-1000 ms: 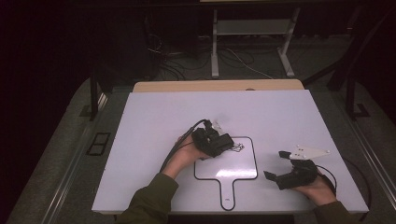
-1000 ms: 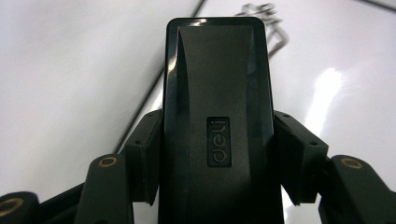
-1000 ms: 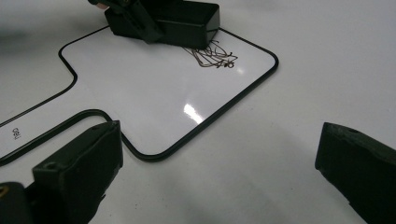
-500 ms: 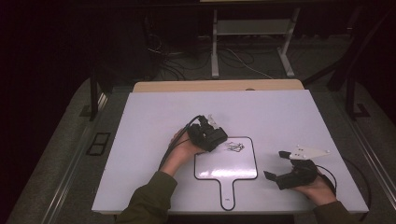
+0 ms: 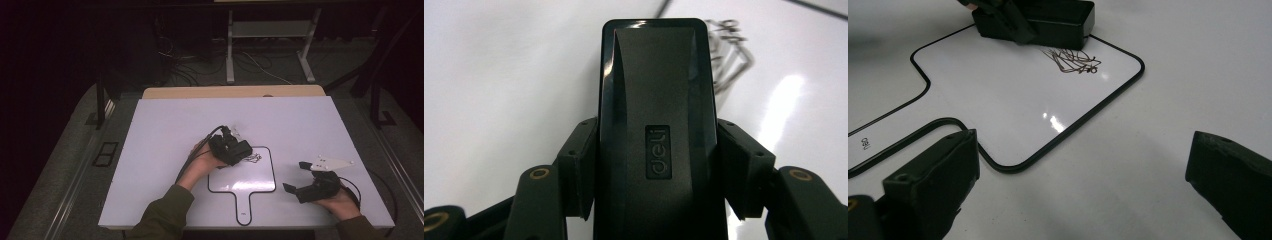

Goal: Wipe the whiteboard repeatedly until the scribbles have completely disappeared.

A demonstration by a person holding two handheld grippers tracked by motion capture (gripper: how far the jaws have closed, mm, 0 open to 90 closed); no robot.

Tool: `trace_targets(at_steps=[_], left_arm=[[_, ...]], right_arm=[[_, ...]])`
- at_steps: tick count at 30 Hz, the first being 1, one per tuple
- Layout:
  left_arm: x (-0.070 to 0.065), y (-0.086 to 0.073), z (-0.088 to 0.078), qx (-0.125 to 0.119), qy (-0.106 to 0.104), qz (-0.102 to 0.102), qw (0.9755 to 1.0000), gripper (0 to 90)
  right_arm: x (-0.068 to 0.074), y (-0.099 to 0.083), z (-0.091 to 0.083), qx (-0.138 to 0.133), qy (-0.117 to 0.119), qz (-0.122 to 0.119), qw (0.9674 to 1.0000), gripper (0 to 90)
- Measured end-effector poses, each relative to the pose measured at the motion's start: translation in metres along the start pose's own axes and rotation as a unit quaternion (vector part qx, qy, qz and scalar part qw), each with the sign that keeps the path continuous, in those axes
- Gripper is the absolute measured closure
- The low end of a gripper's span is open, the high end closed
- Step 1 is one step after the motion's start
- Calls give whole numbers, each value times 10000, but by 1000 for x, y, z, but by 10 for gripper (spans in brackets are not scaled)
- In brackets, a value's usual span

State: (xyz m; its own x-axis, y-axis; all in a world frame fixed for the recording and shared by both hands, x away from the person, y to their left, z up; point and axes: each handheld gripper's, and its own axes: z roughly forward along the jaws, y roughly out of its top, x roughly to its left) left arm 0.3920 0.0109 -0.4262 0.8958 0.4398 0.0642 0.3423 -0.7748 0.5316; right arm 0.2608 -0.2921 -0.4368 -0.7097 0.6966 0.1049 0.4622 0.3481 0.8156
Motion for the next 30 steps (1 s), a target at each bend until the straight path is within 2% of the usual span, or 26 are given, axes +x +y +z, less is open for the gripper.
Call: trace_targets(at_steps=[3, 4, 5, 7, 10, 14, 16, 18, 22, 23, 25, 28, 30], left_arm=[[8, 0, 0, 36, 139, -91, 9999, 392], [10, 0, 0, 32, 114, -168, 9998, 392], [11, 1, 1, 25, 121, -99, 9999, 392], [7, 3, 2, 47, 123, -102, 9999, 392], [-1, 7, 4, 21, 20, 6, 10000, 392], [-13, 15, 8, 4, -180, 291, 9994, 392], [-18, 19, 10, -3, -171, 306, 9994, 392], [-16, 20, 11, 27, -149, 311, 9994, 392], [-8, 22, 12, 23, 52, 204, 9998, 392], [-6, 23, 13, 56, 110, 244, 9996, 392], [-3, 24, 13, 95, 201, 155, 9996, 392], [-2, 26, 15, 101, 177, 186, 9996, 392], [-6, 27, 16, 77, 59, 198, 9998, 392]], right_arm=[[0, 0, 0, -3, -7, 13, 10000, 0], [0, 0, 0, -1, -6, 16, 10000, 0], [0, 0, 0, -6, 3, 19, 10000, 0], [0, 0, 0, -1, 6, 4, 10000, 0], [-1, 0, 0, 1, 10, 4, 10000, 0], [0, 0, 0, 3, 4, 0, 10000, 0], [0, 0, 0, 0, 0, 9, 10000, 0], [0, 0, 0, 6, -4, 19, 10000, 0], [0, 0, -1, -8, -2, 29, 10000, 0], [0, 0, -1, -16, -2, 27, 10000, 0], [0, 0, -1, -18, 0, 29, 10000, 0], [-1, 0, -1, -29, 5, 28, 10000, 0], [-1, 0, -1, -34, 6, 26, 10000, 0]])
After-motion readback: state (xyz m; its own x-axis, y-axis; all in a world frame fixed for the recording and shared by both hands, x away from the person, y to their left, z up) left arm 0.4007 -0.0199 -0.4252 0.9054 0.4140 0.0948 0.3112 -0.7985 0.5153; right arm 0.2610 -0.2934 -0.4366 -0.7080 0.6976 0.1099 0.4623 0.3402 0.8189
